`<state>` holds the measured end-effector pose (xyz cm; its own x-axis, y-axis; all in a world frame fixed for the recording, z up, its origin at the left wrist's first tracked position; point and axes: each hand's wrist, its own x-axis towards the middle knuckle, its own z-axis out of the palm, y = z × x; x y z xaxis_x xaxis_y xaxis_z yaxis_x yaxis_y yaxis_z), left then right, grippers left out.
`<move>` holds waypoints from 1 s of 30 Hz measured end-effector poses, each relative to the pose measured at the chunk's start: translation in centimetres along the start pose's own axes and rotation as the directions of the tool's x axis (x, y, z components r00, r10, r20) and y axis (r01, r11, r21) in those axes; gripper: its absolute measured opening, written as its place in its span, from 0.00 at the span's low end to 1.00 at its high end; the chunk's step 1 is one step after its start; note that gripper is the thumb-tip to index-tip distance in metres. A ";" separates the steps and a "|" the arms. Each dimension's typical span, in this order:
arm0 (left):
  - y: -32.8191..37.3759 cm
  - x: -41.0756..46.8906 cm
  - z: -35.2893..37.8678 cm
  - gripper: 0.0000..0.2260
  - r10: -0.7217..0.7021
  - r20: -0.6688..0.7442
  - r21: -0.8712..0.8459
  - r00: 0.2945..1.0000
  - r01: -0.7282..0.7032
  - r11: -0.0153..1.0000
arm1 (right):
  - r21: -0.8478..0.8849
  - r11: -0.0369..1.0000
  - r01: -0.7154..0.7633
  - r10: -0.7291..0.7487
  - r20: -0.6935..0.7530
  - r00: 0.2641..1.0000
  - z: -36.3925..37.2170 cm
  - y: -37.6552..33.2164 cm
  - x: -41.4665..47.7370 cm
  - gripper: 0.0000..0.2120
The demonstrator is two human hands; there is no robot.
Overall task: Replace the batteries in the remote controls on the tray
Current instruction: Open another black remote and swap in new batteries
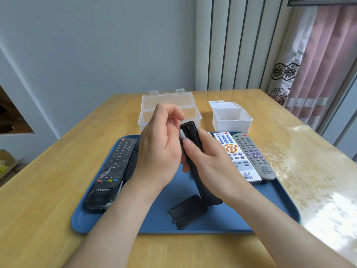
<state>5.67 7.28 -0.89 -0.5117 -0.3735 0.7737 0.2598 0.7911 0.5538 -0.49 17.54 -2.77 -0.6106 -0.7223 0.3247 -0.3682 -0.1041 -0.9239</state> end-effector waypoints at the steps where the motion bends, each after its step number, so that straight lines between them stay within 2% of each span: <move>1: -0.1 -0.2 0.1 0.12 0.000 0.016 -0.001 1.000 0.000 1.000 | 0.013 1.000 -0.008 0.008 -0.009 1.000 -0.1 0.0 0.1 0.06; 4: -0.3 -0.8 0.9 0.10 -0.031 0.095 0.001 0.995 0.031 1.000 | 0.062 0.998 -0.027 0.030 -0.049 0.998 -0.5 0.1 0.2 0.05; 7: -0.3 -0.9 1.1 0.09 -0.083 0.083 -0.072 0.993 0.089 0.993 | 0.044 0.999 -0.004 0.006 -0.054 0.999 -0.5 0.2 0.3 0.06; 10: 0.0 -0.8 1.0 0.02 -0.130 0.050 -0.146 0.990 0.136 0.980 | 0.012 1.000 0.016 -0.015 -0.071 0.997 -0.5 0.4 0.3 0.06; 14: -0.6 -0.8 1.4 0.07 -0.243 0.067 -0.152 0.968 0.250 0.956 | -0.018 0.999 0.035 -0.036 -0.074 0.997 -0.4 0.3 0.3 0.08; 18: -0.7 -0.7 1.4 0.05 -0.273 0.019 -0.132 0.962 0.273 0.953 | -0.028 1.000 0.011 -0.012 -0.045 0.999 -0.4 0.2 0.3 0.04; 20: -0.5 -0.7 1.4 0.05 -0.327 0.010 -0.222 0.945 0.321 0.921 | 0.005 1.000 -0.013 0.013 -0.025 1.000 -0.3 0.0 0.2 0.03; 22: -0.5 -0.3 1.4 0.06 -0.473 0.032 -0.440 0.881 0.437 0.785 | 0.069 0.996 -0.048 0.051 -0.042 0.998 -0.3 -0.1 0.3 0.07; 24: -0.6 0.2 0.9 0.07 -0.631 0.125 -0.642 0.766 0.547 0.537 | 0.155 0.982 -0.111 0.125 -0.084 0.989 -0.5 -0.1 0.6 0.04; 26: -1.1 0.5 0.4 0.07 -0.700 0.292 -0.722 0.652 0.630 0.286 | 0.292 0.938 -0.189 0.228 -0.107 0.968 -1.0 0.1 0.7 0.03; 27: -1.5 0.5 0.2 0.07 -0.709 0.369 -0.718 0.601 0.669 0.193 | 0.373 0.902 -0.219 0.275 -0.103 0.956 -1.3 0.1 0.8 0.03; 28: -1.8 0.5 0.0 0.07 -0.711 0.425 -0.698 0.561 0.703 0.137 | 0.433 0.870 -0.238 0.307 -0.095 0.947 -1.5 0.1 0.9 0.04; 30: -2.2 0.3 0.2 0.09 -0.718 0.477 -0.631 0.508 0.766 0.123 | 0.470 0.844 -0.257 0.341 -0.103 0.934 -2.0 0.0 0.9 0.06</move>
<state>4.81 5.47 -1.96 -0.8366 -0.5266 -0.1513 0.1566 -0.4944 0.8550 -2.45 18.28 -2.11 -0.7682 -0.6401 0.0091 0.1753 -0.2240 -0.9587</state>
